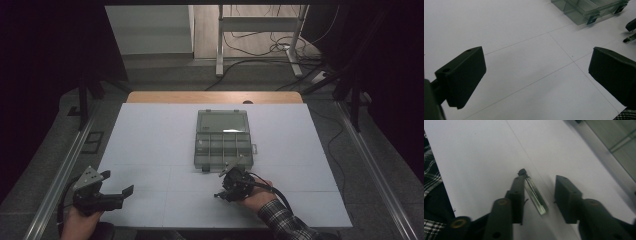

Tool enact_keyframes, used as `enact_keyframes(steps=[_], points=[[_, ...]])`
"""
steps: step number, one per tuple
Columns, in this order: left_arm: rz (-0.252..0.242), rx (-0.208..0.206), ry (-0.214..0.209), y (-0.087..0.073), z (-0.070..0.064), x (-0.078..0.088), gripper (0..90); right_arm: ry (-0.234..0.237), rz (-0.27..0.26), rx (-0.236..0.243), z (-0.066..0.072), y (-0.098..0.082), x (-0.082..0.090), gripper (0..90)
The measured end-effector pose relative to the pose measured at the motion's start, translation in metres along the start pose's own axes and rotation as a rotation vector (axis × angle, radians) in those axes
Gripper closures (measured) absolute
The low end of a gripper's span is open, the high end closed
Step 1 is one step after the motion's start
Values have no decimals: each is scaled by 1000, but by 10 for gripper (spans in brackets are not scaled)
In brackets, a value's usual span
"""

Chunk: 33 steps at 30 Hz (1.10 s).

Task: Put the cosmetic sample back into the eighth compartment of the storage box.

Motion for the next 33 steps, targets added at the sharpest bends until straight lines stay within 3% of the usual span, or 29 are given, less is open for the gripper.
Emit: enact_keyframes(steps=[2,4,6,12,18,33], points=[[0,-1,0,0,0,0,17,4,35,32,1,-1,-5,769],[0,-2,0,0,0,0,18,-22,41,59,3,-1,-5,808],[-1,-3,0,0,0,0,18,-11,41,5,1,0,-4,810],[1,-2,-3,0,0,0,18,-16,32,7,2,0,-3,811],[4,-6,-3,0,0,0,18,-17,-15,3,3,2,5,811],[6,-9,-3,0,0,-1,19,-30,-71,-9,-2,2,21,811]])
Point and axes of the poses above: each handheld gripper's, and its own axes: x roughly backward along the jaws, y roughly out of its top, z roughly to its left, the point moved 2 cm from there along -x, roughly forward along the jaws, and after that the axes turned 8 degrees about y, right-handed, at the moved point
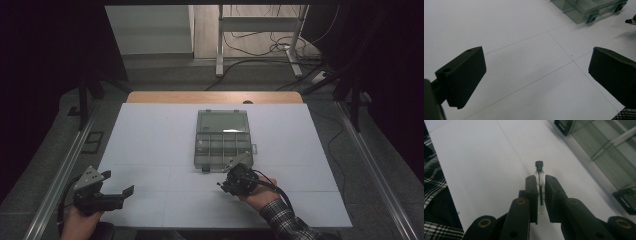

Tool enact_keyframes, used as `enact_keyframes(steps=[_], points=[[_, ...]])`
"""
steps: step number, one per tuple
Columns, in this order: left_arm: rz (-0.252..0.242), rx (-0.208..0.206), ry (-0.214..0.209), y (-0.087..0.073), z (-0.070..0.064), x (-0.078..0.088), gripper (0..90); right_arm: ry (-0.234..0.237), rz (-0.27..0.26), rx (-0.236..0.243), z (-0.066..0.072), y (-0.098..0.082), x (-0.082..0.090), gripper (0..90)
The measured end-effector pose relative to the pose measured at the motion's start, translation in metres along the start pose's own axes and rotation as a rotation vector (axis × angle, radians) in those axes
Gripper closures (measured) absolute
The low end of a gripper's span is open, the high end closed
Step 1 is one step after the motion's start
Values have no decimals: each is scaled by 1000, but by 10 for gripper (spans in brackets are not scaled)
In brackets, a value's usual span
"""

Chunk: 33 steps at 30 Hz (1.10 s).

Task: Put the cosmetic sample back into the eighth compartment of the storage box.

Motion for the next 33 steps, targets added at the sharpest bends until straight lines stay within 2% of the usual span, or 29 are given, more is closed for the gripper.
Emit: enact_keyframes(steps=[19,33], points=[[3,1,-2,0,0,0,19,-68,-77,-50,-19,-2,23,811],[5,5,-5,0,0,-1,20,-107,-115,-85,-32,-3,33,810]])
Point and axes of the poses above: each handheld gripper's, and its own axes: x roughly backward along the jaws, y roughly out of its top, z roughly to its left, the point moved 2 cm from there along -x, roughly forward along the jaws, and after that the axes turned 8 degrees about y, right-handed, at the moved point
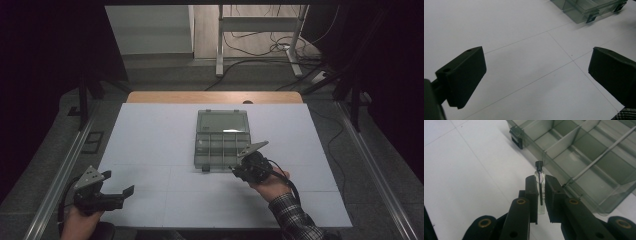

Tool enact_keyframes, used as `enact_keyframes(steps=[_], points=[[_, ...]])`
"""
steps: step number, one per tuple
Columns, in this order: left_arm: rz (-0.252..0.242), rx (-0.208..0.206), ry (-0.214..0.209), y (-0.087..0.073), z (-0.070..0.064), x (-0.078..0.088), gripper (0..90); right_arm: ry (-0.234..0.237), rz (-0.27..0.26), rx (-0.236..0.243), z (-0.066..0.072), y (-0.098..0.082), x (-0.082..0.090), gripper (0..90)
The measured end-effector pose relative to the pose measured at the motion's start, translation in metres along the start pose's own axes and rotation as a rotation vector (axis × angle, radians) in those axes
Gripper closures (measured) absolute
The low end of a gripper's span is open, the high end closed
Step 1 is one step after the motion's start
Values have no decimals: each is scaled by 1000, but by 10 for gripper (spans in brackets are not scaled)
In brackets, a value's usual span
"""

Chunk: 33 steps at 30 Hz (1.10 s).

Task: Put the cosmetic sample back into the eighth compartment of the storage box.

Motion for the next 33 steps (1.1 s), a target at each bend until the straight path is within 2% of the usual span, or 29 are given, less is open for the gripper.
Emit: enact_keyframes(steps=[33], points=[[5,0,1,0,0,-1,21,-76,-46,-63,-34,9,8,810]])
Point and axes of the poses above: each handheld gripper's, and its own axes: x roughly backward along the jaws, y roughly out of its top, z roughly to its left, the point moved 2 cm from there along -x, roughly forward along the jaws, and after that the axes turned 8 degrees about y, right-handed, at the moved point
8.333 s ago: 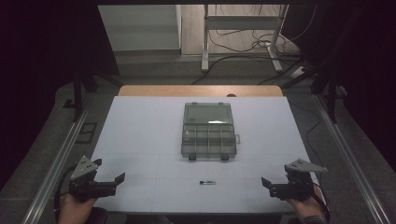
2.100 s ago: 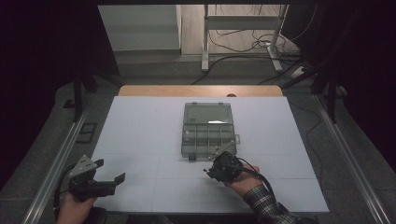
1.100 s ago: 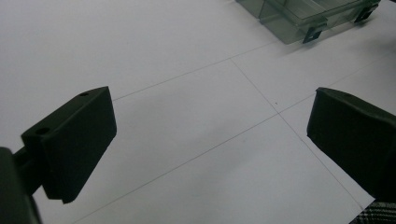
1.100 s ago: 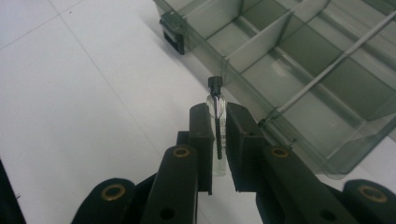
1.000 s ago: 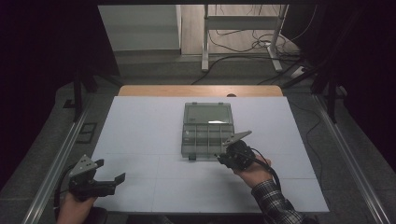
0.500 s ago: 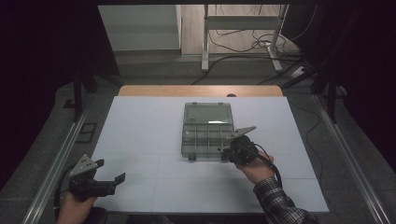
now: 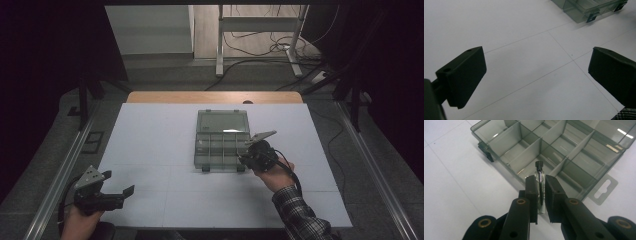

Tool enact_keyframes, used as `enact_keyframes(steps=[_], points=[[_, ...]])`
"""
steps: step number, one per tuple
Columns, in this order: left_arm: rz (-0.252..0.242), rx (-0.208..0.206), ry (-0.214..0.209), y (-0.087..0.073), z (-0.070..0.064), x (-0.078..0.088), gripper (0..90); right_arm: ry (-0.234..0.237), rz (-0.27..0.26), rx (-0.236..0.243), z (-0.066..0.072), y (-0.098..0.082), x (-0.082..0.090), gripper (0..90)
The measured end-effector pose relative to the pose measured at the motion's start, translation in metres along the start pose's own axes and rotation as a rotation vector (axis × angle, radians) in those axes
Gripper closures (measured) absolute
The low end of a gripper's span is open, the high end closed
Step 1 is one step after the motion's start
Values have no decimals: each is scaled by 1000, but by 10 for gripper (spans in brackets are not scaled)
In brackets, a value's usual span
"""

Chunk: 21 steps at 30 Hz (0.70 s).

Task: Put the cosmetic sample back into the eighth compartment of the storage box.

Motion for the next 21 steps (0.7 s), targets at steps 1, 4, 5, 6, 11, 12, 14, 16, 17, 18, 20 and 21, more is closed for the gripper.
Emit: enact_keyframes(steps=[1,4,5,6,11,12,14,16,17,18,20,21], points=[[0,0,0,0,0,0,21,-4,-1,-2,-2,1,0,810],[0,-1,0,0,0,0,21,-7,-1,-6,-4,2,0,810],[0,-1,1,0,0,0,21,-12,-2,-9,-6,3,-1,810],[0,-1,1,0,0,0,21,-12,-2,-9,-6,3,-1,810],[0,-1,1,0,0,0,21,-22,-6,-15,-11,5,-1,810],[0,-1,1,0,0,0,21,-23,-5,-21,-12,5,-1,810],[1,-2,1,0,0,0,21,-30,-7,-22,-16,6,-1,810],[1,-3,1,0,0,0,21,-30,-7,-28,-16,6,-1,810],[1,-2,0,0,0,0,21,-36,-8,-26,-18,6,-1,810],[1,-2,0,0,0,0,21,-38,-7,-27,-19,6,-1,810],[1,-2,0,0,0,0,21,-43,-6,-32,-21,7,-2,810],[1,-2,-1,0,0,0,21,-45,-6,-32,-21,7,-2,810]])
Point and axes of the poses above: each handheld gripper's, and its own axes: x roughly backward along the jaws, y roughly out of its top, z roughly to its left, the point moved 2 cm from there along -x, roughly forward along the jaws, and after that the axes turned 8 degrees about y, right-handed, at the moved point
